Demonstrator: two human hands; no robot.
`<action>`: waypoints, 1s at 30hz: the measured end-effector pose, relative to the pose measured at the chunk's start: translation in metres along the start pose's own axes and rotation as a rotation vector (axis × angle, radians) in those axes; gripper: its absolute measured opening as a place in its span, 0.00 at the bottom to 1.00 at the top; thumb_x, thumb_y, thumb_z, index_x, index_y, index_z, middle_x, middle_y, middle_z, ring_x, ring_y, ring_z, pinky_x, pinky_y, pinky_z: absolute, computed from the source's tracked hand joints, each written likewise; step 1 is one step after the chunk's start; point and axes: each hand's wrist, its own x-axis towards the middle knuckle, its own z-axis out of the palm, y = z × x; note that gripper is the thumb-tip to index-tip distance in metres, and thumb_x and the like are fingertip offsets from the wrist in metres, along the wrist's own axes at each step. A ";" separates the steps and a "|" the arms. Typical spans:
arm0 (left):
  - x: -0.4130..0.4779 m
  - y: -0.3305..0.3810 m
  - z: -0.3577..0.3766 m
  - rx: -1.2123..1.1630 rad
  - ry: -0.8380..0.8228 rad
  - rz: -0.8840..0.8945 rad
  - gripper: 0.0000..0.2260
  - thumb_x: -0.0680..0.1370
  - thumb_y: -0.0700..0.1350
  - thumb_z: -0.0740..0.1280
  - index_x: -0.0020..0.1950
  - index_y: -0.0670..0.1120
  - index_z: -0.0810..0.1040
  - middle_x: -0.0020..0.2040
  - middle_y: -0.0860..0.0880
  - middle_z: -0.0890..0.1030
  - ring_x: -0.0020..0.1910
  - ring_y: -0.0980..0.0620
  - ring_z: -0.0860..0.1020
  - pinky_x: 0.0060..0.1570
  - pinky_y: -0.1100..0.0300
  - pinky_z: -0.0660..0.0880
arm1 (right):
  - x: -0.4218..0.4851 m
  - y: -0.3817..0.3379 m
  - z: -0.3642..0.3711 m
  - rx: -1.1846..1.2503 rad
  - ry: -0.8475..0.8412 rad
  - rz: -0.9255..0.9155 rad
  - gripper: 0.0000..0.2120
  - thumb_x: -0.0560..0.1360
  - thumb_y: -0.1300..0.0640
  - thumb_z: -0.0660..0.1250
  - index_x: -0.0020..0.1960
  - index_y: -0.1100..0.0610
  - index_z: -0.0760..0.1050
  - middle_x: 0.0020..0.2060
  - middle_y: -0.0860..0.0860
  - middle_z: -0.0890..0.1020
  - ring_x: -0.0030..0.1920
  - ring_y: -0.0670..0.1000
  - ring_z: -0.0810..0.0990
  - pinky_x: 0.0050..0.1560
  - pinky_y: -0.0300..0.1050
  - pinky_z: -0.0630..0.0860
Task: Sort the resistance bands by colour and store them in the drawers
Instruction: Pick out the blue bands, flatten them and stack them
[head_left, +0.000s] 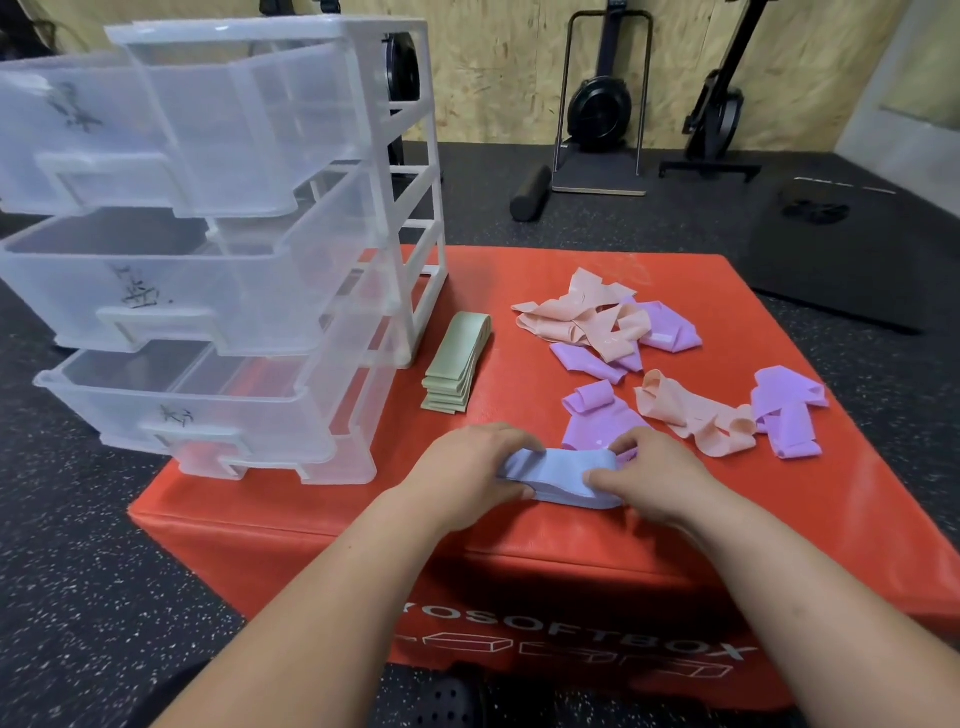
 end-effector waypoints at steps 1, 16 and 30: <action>0.000 0.000 0.000 0.003 -0.002 0.001 0.24 0.74 0.58 0.77 0.69 0.60 0.76 0.59 0.57 0.81 0.55 0.51 0.79 0.53 0.50 0.77 | 0.000 -0.001 0.001 0.025 0.004 0.011 0.22 0.66 0.45 0.78 0.56 0.49 0.77 0.50 0.48 0.83 0.46 0.53 0.85 0.46 0.46 0.80; -0.003 0.002 -0.007 -0.069 0.044 0.025 0.26 0.70 0.66 0.78 0.62 0.59 0.74 0.56 0.57 0.79 0.53 0.52 0.77 0.54 0.49 0.76 | -0.010 -0.028 0.000 0.220 0.047 -0.084 0.19 0.66 0.54 0.76 0.52 0.47 0.71 0.48 0.48 0.81 0.46 0.51 0.81 0.43 0.47 0.76; 0.048 0.015 -0.014 -0.695 0.351 -0.375 0.17 0.76 0.49 0.77 0.53 0.49 0.69 0.45 0.51 0.76 0.39 0.54 0.74 0.37 0.63 0.70 | 0.084 -0.070 -0.029 0.713 -0.060 -0.346 0.26 0.77 0.67 0.69 0.66 0.41 0.78 0.51 0.58 0.87 0.55 0.56 0.87 0.61 0.57 0.82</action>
